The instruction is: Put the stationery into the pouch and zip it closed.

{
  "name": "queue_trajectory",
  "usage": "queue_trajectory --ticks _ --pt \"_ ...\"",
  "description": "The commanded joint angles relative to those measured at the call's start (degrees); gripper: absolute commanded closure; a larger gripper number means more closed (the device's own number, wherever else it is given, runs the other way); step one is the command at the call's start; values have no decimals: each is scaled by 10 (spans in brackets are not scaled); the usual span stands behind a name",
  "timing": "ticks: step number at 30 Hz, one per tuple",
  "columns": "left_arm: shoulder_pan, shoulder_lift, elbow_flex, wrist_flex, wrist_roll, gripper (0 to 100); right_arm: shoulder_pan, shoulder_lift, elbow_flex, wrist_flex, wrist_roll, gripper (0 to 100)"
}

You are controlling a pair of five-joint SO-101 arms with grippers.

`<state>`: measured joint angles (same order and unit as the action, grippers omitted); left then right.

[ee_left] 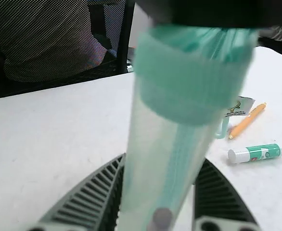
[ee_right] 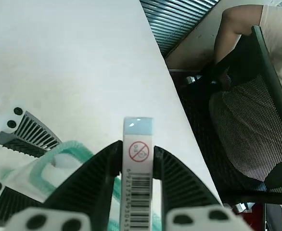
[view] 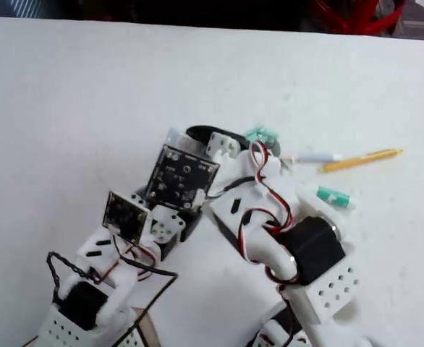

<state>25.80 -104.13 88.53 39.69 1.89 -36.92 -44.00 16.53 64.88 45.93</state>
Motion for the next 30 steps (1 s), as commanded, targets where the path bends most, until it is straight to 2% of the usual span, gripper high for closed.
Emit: queue_trajectory --ticks 1,5,12,14,18,20,24,28,30 --pt "-4 -6 -27 3 4 798 3 22 -23 9 14 981" --pt "-4 -6 -27 1 4 836 0 18 -94 55 15 981" --pt "-6 -6 -27 1 4 814 2 19 -158 152 33 981" --pt "-4 -6 -27 1 4 814 10 19 -174 136 -17 981" --pt "-4 -6 -27 1 4 814 15 19 -171 52 -202 981" --pt "-4 -6 -27 1 4 814 15 16 -157 45 -232 981" --pt "-7 -6 -27 1 4 814 14 16 -156 109 -144 981" --pt "-3 -6 -26 1 4 814 14 38 -157 188 2 981" --pt "-2 -6 -23 0 4 816 14 65 -173 228 31 981"
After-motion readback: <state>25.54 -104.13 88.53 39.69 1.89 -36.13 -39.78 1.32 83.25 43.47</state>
